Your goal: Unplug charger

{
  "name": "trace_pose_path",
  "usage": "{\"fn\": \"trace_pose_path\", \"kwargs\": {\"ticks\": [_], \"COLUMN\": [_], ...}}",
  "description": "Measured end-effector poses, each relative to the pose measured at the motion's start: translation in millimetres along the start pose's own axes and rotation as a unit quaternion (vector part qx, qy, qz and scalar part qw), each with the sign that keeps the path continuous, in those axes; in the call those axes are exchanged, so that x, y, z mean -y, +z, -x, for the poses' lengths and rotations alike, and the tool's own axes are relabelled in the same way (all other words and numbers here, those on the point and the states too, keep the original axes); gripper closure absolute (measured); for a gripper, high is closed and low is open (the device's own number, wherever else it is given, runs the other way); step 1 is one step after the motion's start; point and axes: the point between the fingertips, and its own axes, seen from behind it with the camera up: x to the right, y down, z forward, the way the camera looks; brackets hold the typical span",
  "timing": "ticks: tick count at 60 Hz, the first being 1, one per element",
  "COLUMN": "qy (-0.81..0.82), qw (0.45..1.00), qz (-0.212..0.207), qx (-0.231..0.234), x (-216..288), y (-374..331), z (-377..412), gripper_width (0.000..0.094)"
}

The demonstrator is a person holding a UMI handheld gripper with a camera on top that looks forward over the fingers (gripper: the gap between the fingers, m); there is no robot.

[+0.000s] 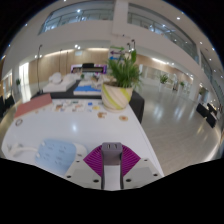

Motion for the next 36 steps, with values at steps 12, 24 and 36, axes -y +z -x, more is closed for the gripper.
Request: {"fn": "trace_pose_path", "kwargs": {"ticks": [12,24,36], "qy": [-0.015,-0.008,0.001], "qw": [0.999,0.999,0.998], "qz": [0.051,0.051,0.067], "qx": [0.008,0.011,-0.014], "x": [-50.5,-39.0,-2.1], "y": [35.2,26.7,-95.0], "z": [-7.8,-9.6,-29.4], "gripper_width": [0.0672,0.0072,0.0086]}}
